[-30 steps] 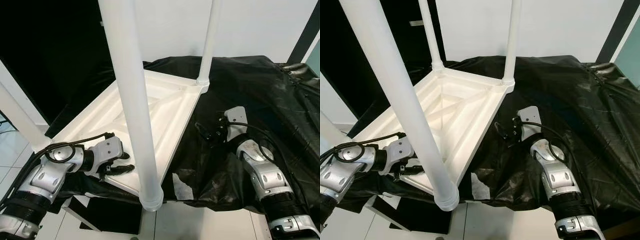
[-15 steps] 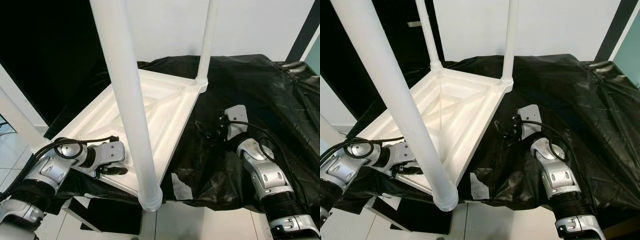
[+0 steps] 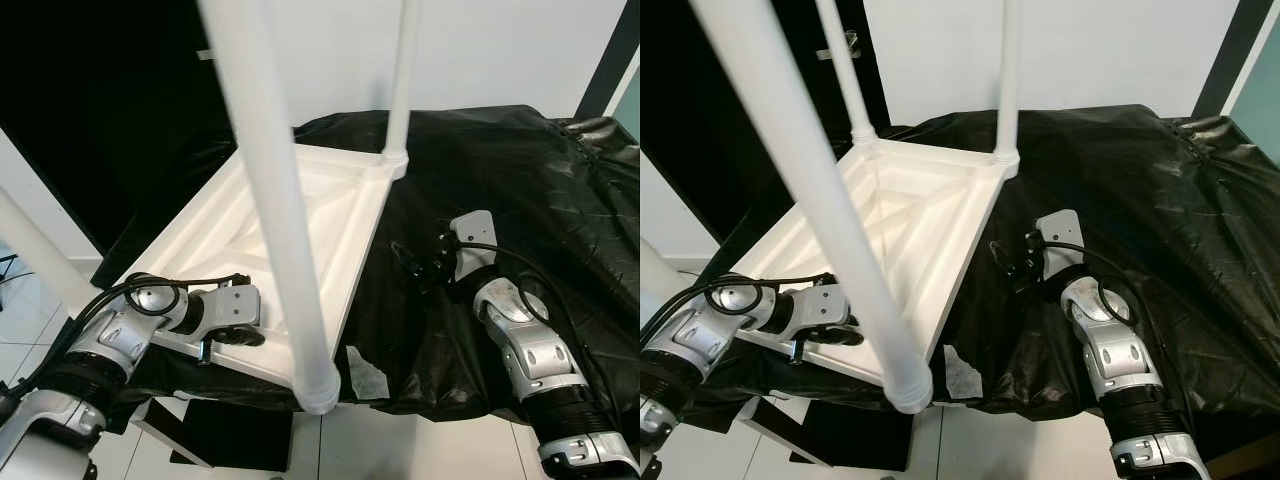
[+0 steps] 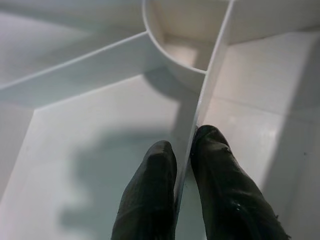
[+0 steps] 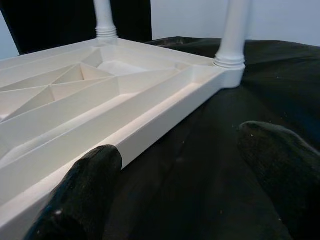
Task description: Building children table
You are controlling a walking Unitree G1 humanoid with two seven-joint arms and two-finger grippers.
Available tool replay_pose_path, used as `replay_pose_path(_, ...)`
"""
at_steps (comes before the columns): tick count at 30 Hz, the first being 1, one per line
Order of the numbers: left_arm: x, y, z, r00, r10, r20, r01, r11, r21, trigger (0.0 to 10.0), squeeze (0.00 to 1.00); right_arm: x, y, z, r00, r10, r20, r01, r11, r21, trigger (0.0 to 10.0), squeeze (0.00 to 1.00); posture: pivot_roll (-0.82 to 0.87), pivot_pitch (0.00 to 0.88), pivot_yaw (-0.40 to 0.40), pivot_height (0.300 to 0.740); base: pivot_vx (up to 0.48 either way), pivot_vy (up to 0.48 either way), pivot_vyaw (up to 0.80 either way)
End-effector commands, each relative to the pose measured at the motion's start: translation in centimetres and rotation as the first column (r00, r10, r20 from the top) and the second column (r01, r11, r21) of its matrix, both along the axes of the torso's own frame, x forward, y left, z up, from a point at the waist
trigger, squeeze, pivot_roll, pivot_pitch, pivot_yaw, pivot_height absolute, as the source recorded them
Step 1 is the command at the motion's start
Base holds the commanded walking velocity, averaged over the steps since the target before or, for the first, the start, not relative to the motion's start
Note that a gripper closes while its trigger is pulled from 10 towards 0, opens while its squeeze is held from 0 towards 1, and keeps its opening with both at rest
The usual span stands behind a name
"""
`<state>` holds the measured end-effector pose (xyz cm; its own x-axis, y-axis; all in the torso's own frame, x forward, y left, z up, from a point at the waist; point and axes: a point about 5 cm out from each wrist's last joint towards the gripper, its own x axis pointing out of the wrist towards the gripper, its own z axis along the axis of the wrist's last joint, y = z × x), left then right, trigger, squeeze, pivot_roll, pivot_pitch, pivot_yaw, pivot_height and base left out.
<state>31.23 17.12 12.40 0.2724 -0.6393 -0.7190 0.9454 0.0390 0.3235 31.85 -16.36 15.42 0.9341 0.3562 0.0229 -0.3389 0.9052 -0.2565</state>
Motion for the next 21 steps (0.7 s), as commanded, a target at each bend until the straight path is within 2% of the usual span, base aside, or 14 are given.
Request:
replay_pose_path(1,0.5,0.2,-0.1,0.993,0.119,0.019,-0.117,0.989,-0.095,0.0,0.00,-0.2,-0.1,0.0,1.000,-0.013,-0.001,0.013,1.000,0.010,10.0,0.00,-0.06,0.000,0.064,0.740,0.000,0.000,0.00)
replay_pose_path(10,1.0,-1.4,0.4,0.985,0.160,0.072,-0.144,0.973,-0.181,0.0,0.00,-0.1,-0.2,0.1,1.000,-0.025,0.004,0.025,1.000,0.016,10.0,0.00,-0.06,0.000,0.060,0.740,0.000,0.000,0.00)
replay_pose_path(12,1.7,-2.3,0.7,0.968,0.230,0.101,-0.200,0.948,-0.247,0.0,0.00,0.0,-0.6,0.3,0.998,-0.067,0.017,0.067,0.997,0.026,10.0,0.00,-0.06,0.000,0.060,0.740,0.000,0.000,0.00)
replay_pose_path(14,1.7,-2.3,0.7,0.968,0.230,0.101,-0.200,0.948,-0.247,0.0,0.00,0.0,-0.6,0.3,0.998,-0.067,0.017,0.067,0.997,0.026,10.0,0.00,-0.06,0.000,0.060,0.740,0.000,0.000,0.00)
replay_pose_path(16,2.3,-2.9,1.0,0.948,0.282,0.146,-0.234,0.931,-0.279,0.0,0.00,0.1,-1.1,0.3,0.992,-0.123,0.030,0.122,0.992,0.034,10.0,0.00,-0.05,0.000,0.058,0.740,0.000,0.000,0.00)
replay_pose_path(17,2.6,-3.0,1.1,0.937,0.306,0.168,-0.249,0.924,-0.292,9.5,0.00,0.1,-1.4,0.2,0.987,-0.160,0.031,0.159,0.986,0.047,10.0,0.00,-0.06,0.000,0.059,0.740,0.000,0.000,0.00)
replay_pose_path(18,2.8,-3.0,1.1,0.930,0.320,0.182,-0.259,0.919,-0.297,10.0,0.00,0.1,-1.7,0.2,0.982,-0.189,0.027,0.187,0.980,0.062,10.0,0.00,-0.06,0.000,0.059,0.740,0.000,0.000,0.00)
replay_pose_path(21,2.9,-3.1,1.2,0.925,0.330,0.186,-0.267,0.916,-0.300,10.0,0.00,0.1,-1.8,0.1,0.978,-0.205,0.023,0.203,0.977,0.072,10.0,0.00,-0.06,0.000,0.059,0.740,0.000,0.000,0.00)
